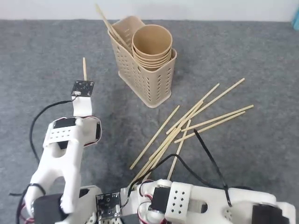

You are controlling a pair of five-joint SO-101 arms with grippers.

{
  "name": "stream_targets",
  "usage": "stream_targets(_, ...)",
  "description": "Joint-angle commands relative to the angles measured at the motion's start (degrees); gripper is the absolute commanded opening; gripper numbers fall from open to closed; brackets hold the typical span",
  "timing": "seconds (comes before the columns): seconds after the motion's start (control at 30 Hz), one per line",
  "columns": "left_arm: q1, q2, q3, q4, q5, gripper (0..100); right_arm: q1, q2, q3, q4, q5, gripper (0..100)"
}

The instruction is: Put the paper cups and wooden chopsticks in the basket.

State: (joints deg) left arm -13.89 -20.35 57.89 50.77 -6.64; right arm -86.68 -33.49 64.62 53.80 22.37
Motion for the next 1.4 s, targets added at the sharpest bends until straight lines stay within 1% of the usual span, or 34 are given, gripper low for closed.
stream_targets(0.0, 1.76, -0.09, -1.71, -1.23, -0.62, 1, -9.98, 3.03, -1.58, -2.07, 1.05, 11.7)
stream_targets(0.13, 1.76, -0.09, -1.63, -1.23, -0.62, 1, -9.98, 3.03, -1.58, -1.98, 0.97, 15.9)
stream_targets(0.23, 1.76, -0.09, -1.54, -1.23, -0.62, 1, -9.36, 4.62, -1.93, -2.15, 0.97, 16.2)
stream_targets(0.37, 1.76, -0.09, -1.54, -1.23, -0.62, 1, -4.18, 9.98, -5.63, -0.92, 0.35, 16.2)
stream_targets(0.4, 1.76, -0.09, -1.54, -1.23, -0.62, 1, -3.03, 11.12, -6.51, -0.22, -0.88, 16.1)
stream_targets(0.47, 1.76, -0.09, -1.54, -1.23, -0.70, 1, -1.80, 12.97, -8.18, 0.48, -3.16, 13.6)
stream_targets(0.57, 1.85, -0.09, -1.45, -0.79, -1.05, 1, -1.89, 14.90, -9.49, 0.75, -3.52, 3.6)
stream_targets(0.6, 2.11, -0.09, -1.36, -0.62, -2.37, 1, -1.89, 15.16, -9.67, 0.75, -3.16, 0.5)
stream_targets(0.7, 6.33, -0.70, 0.40, 2.02, -10.11, 1, -1.71, 15.25, -9.67, 1.27, -2.55, 1.7)
stream_targets(0.8, 8.79, -0.70, 1.10, 3.25, -14.59, 1, -0.84, 15.25, -9.67, 2.42, -1.76, 0.9)
stream_targets(0.9, 9.05, -0.70, 0.92, 4.57, -17.05, 1, 2.95, 15.25, -9.67, 2.51, 0.62, 0.8)
stream_targets(1.03, 10.81, -0.70, 1.10, 5.80, -20.48, 1, 7.78, 15.16, -9.85, 2.59, 1.05, 0.8)
stream_targets(1.17, 11.43, -0.70, 1.10, 5.80, -21.01, 1, 13.49, 12.26, -11.69, 5.49, 0.79, 0.8)
stream_targets(1.27, 11.52, -0.70, 1.01, 5.63, -20.92, 2, 19.74, 6.46, -12.57, 7.69, 0.26, 0.9)
stream_targets(1.3, 11.52, -0.70, 1.01, 5.54, -20.92, 3, 21.76, 4.18, -12.57, 7.78, -0.88, 0.9)
stream_targets(1.37, 11.52, -0.70, 1.01, 5.54, -20.92, 9, 25.89, -0.40, -12.04, 7.87, -3.60, 0.9)
